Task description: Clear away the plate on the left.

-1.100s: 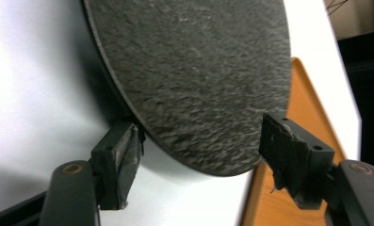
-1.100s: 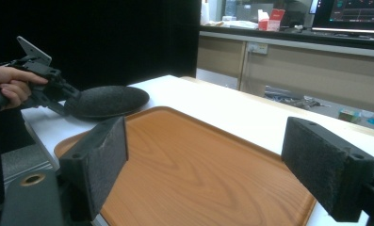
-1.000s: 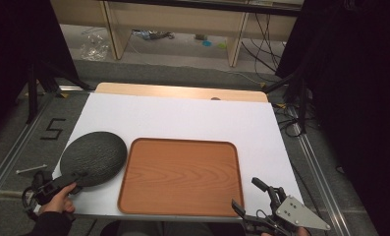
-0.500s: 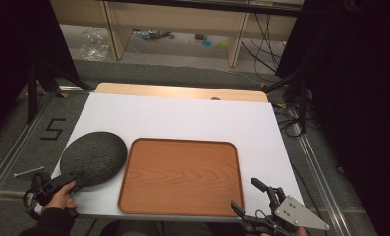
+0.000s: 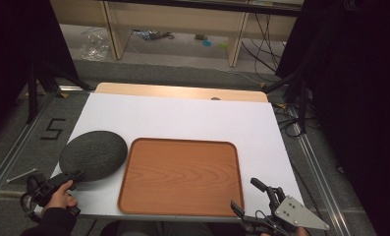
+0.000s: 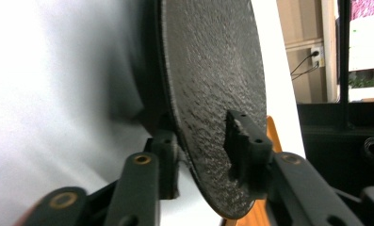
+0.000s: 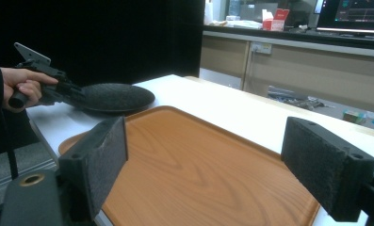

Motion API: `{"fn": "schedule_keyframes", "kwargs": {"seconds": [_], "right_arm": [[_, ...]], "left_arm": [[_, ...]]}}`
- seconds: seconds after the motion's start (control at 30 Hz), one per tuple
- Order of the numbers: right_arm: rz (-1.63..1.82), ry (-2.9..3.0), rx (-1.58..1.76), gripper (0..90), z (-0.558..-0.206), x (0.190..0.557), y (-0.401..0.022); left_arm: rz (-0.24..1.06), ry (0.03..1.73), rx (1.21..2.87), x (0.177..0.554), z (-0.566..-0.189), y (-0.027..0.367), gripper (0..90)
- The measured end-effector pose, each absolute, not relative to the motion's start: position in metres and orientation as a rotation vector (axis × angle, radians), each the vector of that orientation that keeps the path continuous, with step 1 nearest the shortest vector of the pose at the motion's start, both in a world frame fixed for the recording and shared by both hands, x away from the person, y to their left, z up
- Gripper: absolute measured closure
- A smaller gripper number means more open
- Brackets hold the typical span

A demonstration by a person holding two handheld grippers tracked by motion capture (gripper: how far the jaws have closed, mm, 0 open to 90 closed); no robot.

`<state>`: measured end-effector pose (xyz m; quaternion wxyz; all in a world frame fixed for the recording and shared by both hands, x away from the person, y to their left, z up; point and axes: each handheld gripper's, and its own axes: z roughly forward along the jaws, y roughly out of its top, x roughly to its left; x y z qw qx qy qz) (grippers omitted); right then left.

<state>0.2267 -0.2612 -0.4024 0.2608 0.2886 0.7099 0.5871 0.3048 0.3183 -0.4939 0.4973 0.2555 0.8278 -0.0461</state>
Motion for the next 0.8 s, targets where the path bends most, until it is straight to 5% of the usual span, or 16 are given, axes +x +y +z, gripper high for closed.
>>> {"fn": "schedule_keyframes", "kwargs": {"seconds": [0.23,0.8], "right_arm": [[1.596,1.916,0.782,16.2,-0.402,0.227,-0.261],[1.626,1.918,0.768,16.3,-0.402,0.227,-0.260]], "left_arm": [[-0.126,1.994,0.610,0.306,-0.493,0.319,79.2],[-0.092,1.919,0.591,0.311,-0.489,0.329,84.8]]}}
